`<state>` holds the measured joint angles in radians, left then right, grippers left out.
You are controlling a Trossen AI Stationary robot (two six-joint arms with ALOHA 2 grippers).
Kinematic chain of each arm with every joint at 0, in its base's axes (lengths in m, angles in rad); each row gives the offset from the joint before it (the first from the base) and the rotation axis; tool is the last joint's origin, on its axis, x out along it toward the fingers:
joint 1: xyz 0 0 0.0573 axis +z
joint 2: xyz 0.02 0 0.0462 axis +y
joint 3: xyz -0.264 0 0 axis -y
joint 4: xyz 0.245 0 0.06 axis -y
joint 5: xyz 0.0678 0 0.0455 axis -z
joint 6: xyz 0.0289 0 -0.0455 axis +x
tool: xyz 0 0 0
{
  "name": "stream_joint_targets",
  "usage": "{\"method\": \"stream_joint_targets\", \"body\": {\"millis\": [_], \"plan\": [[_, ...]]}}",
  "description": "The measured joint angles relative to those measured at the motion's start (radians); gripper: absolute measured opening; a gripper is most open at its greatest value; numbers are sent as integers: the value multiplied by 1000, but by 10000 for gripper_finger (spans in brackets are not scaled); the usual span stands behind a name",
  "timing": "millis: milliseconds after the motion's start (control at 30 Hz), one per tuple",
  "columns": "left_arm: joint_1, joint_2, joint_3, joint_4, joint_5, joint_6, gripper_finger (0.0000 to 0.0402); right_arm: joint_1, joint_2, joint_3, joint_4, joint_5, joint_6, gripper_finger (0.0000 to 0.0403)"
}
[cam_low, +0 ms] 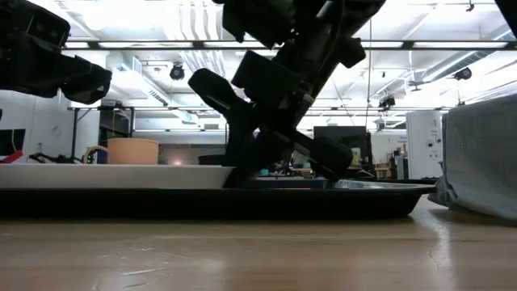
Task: Set up tray
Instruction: Put the white plate on the black serving tray below the orange mug
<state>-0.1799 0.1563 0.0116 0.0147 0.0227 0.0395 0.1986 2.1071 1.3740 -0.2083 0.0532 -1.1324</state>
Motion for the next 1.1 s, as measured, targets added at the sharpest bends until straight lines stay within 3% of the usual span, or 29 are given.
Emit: {"method": "stream_joint_targets", "body": {"millis": [767, 1100], "plan": [[0, 14, 0, 0, 0, 0, 119, 0, 5, 7, 36, -1, 106, 9], [0, 14, 0, 0, 0, 0, 119, 0, 5, 7, 44, -1, 131, 52]]}}
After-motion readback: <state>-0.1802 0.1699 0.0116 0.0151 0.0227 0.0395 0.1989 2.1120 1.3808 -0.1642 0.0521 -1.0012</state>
